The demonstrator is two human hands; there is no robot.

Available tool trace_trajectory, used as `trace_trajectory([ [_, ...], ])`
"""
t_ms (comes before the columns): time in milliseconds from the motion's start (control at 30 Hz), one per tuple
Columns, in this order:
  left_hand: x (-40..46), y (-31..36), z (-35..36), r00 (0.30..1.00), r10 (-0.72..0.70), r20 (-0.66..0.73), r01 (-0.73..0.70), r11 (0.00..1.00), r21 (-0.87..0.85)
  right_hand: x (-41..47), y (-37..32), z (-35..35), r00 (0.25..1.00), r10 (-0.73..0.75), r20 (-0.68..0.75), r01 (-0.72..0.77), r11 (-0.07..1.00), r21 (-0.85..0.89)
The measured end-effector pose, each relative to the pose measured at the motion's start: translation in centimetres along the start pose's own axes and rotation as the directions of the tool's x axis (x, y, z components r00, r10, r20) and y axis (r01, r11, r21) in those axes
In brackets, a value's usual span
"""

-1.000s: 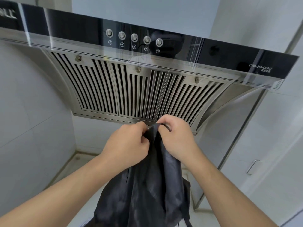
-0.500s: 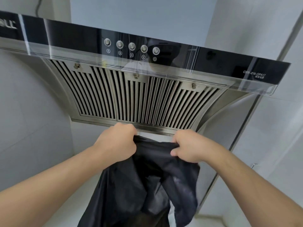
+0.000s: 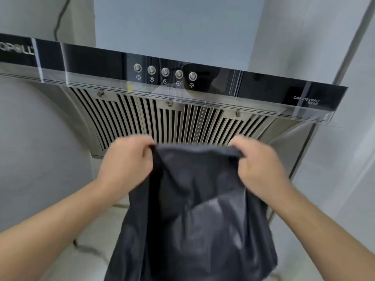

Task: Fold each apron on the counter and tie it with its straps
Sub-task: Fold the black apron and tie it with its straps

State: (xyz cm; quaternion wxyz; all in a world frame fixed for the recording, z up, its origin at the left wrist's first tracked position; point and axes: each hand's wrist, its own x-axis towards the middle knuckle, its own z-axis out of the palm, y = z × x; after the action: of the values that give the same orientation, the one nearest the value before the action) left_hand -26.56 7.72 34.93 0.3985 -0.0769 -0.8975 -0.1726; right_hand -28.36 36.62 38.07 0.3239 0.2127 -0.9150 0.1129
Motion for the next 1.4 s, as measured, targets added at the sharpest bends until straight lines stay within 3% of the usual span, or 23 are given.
trace_trajectory([
  [33, 0.4, 0.1, -0.5, 0.996, 0.001, -0.094, -0.009, 0.997, -0.078, -0.1, -0.3, 0.0, 0.979, -0.006, -0.202, 0.012, 1.000, 0.024],
  [100, 0.6, -0.1, -0.7, 0.932, 0.114, 0.343, -0.096, 0.993, -0.069, -0.4, -1.3, -0.4, 0.994, -0.062, 0.090, 0.069, 0.995, -0.069],
  [167, -1.2, -0.4, 0.3, 0.532, 0.126, 0.837, -0.184, 0.982, -0.031, -1.2, -2.0, 0.1, 0.640, -0.052, 0.766, 0.145, 0.988, -0.054],
  [200, -2.2, -0.7, 0.3, 0.468, 0.131, 0.874, -0.210, 0.977, -0.034, -1.6, -1.8, 0.1, 0.466, -0.031, 0.884, 0.125, 0.992, -0.031],
  [267, -2.5, -1.3, 0.4, 0.710, 0.063, 0.702, -0.065, 0.998, -0.024, -1.2, -0.8, 0.2, 0.647, -0.065, 0.760, 0.044, 0.998, 0.048],
  [333, -2.1, -1.6, 0.5, 0.956, -0.118, 0.267, 0.164, 0.974, -0.156, -0.6, 0.1, 0.1, 0.982, 0.084, 0.167, -0.117, 0.973, 0.201],
  [400, -2.6, -1.0, 0.1, 0.932, -0.108, 0.346, 0.184, 0.963, -0.195, -1.4, -0.2, 0.3, 0.998, 0.055, -0.015, -0.050, 0.969, 0.240],
  [467, -3.6, -0.9, 0.3, 0.683, 0.064, 0.727, 0.064, 0.987, -0.147, -2.3, -1.2, 1.3, 0.870, -0.109, 0.480, 0.032, 0.986, 0.165],
  [533, -5.0, -1.4, 0.6, 0.413, 0.121, 0.903, -0.035, 0.993, -0.117, -3.2, -1.4, 2.3, 0.503, -0.084, 0.860, 0.099, 0.994, 0.039],
  [600, -4.7, -2.0, 0.3, 0.637, 0.075, 0.768, -0.002, 0.995, -0.095, -2.9, -0.5, 2.5, 0.577, -0.131, 0.806, 0.118, 0.990, 0.076],
  [667, -3.6, -2.4, -0.1, 0.972, -0.124, 0.199, 0.158, 0.973, -0.168, -2.3, 0.2, 1.6, 0.968, -0.072, 0.241, 0.038, 0.989, 0.142],
  [733, -3.8, -2.0, -0.5, 0.982, -0.125, -0.144, 0.086, 0.965, -0.249, -2.9, 0.0, 0.9, 0.957, 0.047, -0.285, 0.015, 0.977, 0.212],
  [767, -4.1, -2.1, -0.4, 1.000, 0.002, 0.026, 0.003, 0.978, -0.209, -3.5, -0.7, 0.9, 0.974, 0.011, -0.228, 0.024, 0.988, 0.151],
  [833, -6.0, -2.5, 0.9, 0.684, 0.154, 0.713, -0.133, 0.987, -0.085, -5.2, -1.4, 2.4, 0.866, -0.127, 0.483, 0.134, 0.991, 0.019],
  [867, -7.2, -3.1, 1.7, 0.391, 0.095, 0.915, -0.191, 0.981, -0.020, -6.0, -1.7, 3.6, 0.574, -0.085, 0.814, 0.172, 0.985, -0.018],
  [900, -7.9, -3.7, 1.9, 0.271, 0.050, 0.961, -0.201, 0.980, 0.005, -6.6, -1.5, 4.1, 0.352, -0.020, 0.936, 0.167, 0.985, -0.042],
  [967, -7.9, -4.9, 2.0, 0.559, -0.011, 0.829, 0.009, 1.000, 0.008, -6.4, -0.2, 4.6, 0.498, -0.046, 0.866, 0.067, 0.998, 0.015],
  [1033, -7.1, -5.3, 1.8, 0.927, -0.179, 0.329, 0.244, 0.955, -0.171, -5.3, 0.9, 4.4, 0.951, -0.006, 0.308, -0.047, 0.985, 0.165],
  [1067, -6.9, -5.1, 1.8, 0.969, -0.198, 0.146, 0.231, 0.936, -0.265, -4.9, 0.9, 4.1, 0.999, 0.043, 0.018, -0.046, 0.972, 0.232],
  [1100, -6.6, -4.9, 1.5, 0.979, -0.152, 0.139, 0.187, 0.937, -0.294, -4.8, 0.7, 3.7, 0.994, 0.042, -0.103, -0.016, 0.972, 0.236],
  [1167, -6.2, -5.3, 1.5, 0.835, 0.004, 0.550, 0.110, 0.979, -0.173, -4.5, 0.5, 3.6, 0.945, -0.025, 0.327, -0.010, 0.995, 0.104],
  [1267, -7.0, -6.5, 2.0, 0.424, -0.067, 0.903, -0.034, 0.995, 0.089, -5.2, 0.4, 4.6, 0.341, 0.111, 0.934, 0.083, 0.986, -0.147],
  [1400, -6.6, -8.1, 2.5, 0.625, -0.140, 0.768, 0.215, 0.977, 0.004, -4.2, 2.0, 4.9, 0.553, 0.111, 0.826, -0.092, 0.993, -0.072],
])
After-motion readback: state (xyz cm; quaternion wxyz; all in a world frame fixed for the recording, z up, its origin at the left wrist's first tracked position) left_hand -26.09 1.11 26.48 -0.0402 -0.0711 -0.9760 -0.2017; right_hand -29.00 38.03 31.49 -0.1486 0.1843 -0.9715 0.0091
